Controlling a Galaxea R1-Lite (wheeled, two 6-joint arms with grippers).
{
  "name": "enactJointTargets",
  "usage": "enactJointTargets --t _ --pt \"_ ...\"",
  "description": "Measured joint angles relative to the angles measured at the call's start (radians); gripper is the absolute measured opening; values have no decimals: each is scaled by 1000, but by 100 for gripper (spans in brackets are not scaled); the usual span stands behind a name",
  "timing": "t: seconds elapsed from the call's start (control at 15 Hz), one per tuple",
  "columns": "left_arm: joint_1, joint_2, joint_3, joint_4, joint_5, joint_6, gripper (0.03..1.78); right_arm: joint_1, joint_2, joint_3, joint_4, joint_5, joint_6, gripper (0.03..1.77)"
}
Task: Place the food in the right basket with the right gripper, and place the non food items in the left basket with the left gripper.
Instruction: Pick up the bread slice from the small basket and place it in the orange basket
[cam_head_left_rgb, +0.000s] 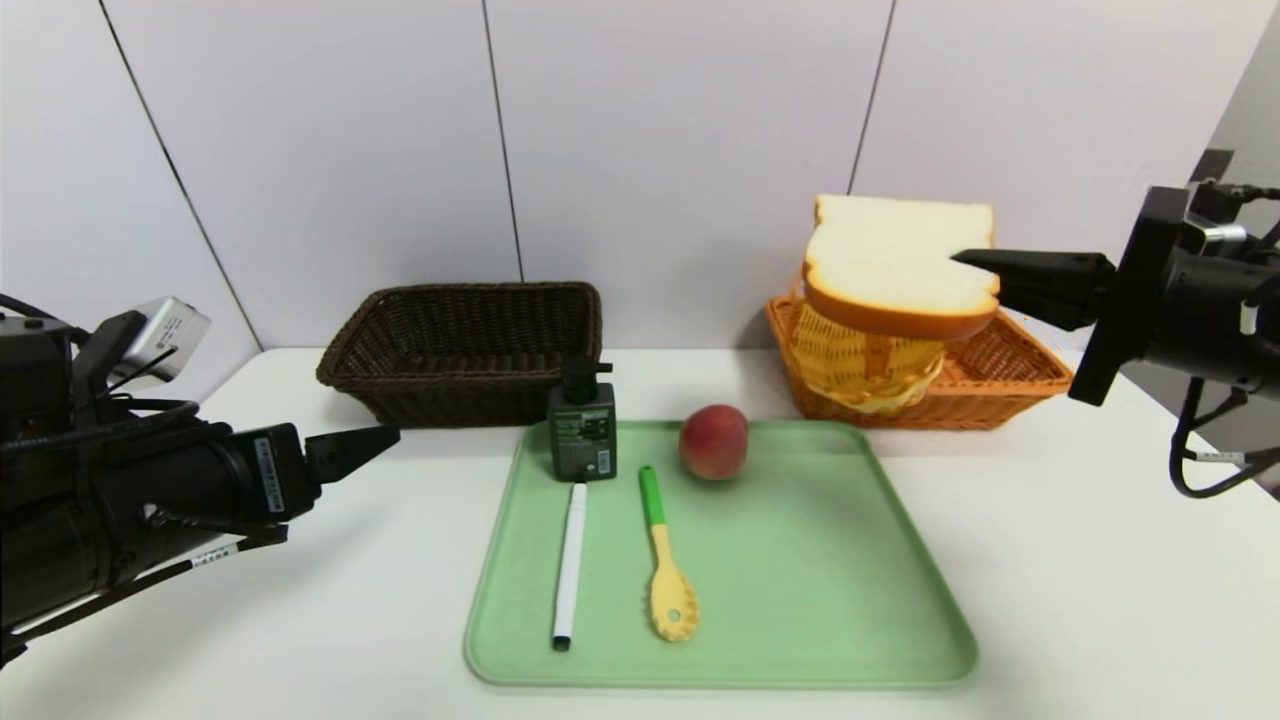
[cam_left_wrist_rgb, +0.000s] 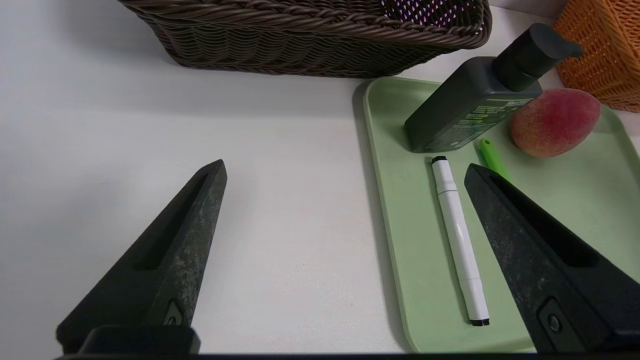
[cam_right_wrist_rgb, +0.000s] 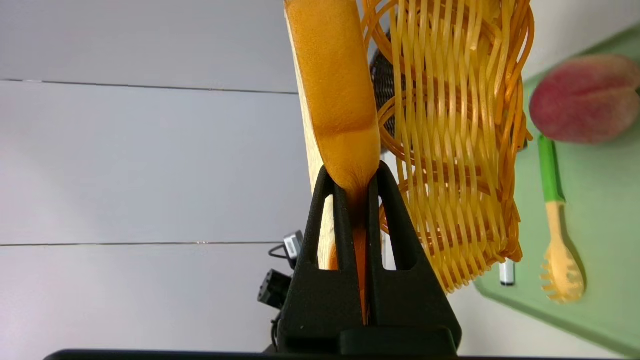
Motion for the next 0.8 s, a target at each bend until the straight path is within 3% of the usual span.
enactJointTargets --t 0.4,0.8 --pt "0 -3 0 0 -1 -5 169 -17 31 -26 8 -1 9 9" --pt "0 -13 15 2 -1 -2 169 -95 116 -124 0 -5 77 9"
